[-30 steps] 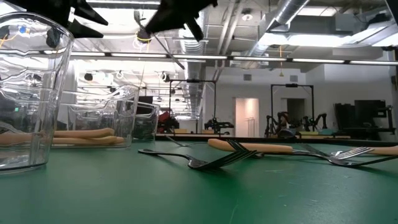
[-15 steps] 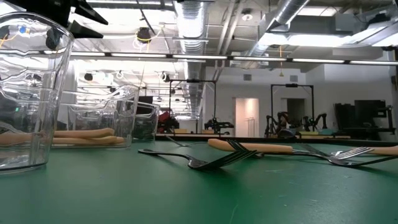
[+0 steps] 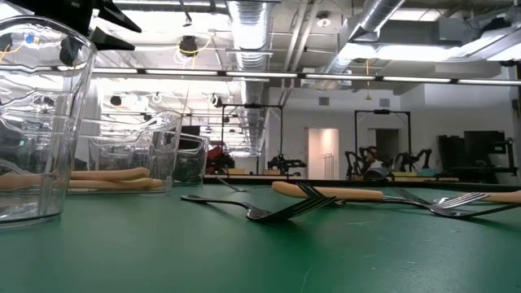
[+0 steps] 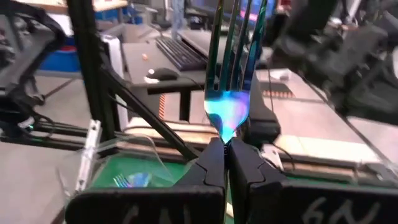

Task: Sort silverware by color (type)
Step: Put the blue fork into the bottom transparent bin

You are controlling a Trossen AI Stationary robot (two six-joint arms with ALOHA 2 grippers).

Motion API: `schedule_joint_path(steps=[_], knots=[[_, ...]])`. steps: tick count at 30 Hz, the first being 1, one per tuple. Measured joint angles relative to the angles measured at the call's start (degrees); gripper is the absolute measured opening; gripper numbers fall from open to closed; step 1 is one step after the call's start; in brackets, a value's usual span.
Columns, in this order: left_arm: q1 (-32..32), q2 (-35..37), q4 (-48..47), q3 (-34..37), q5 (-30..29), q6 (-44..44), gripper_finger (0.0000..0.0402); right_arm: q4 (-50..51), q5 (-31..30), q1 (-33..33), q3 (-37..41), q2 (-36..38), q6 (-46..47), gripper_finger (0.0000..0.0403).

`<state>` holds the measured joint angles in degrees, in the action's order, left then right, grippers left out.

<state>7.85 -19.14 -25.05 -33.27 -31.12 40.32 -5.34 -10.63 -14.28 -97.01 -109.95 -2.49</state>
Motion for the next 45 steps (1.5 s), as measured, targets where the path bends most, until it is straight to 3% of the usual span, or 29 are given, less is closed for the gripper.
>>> schedule_joint_path(steps=[24, 30, 38, 45], knots=[[0.0, 0.0, -1.7, 0.0, -1.0, 0.0, 0.0172, -8.9, 0.0, -1.1, 0.0, 0.0, -2.7, 0.0013], [0.0, 0.0, -1.7, 0.0, -1.2, 0.0, 0.0172, -13.5, 1.1, -1.9, -0.1, -3.6, -3.4, 0.0013], [0.0, 0.0, -2.7, 0.0, -1.2, 0.0, 0.0172, -7.4, 5.6, -3.4, -10.8, -12.1, -3.6, 0.0013], [0.0, 0.0, -3.1, 0.0, -1.2, -0.6, 0.0172, -1.1, 13.3, -3.0, -27.4, -23.4, -3.4, 0.0013]])
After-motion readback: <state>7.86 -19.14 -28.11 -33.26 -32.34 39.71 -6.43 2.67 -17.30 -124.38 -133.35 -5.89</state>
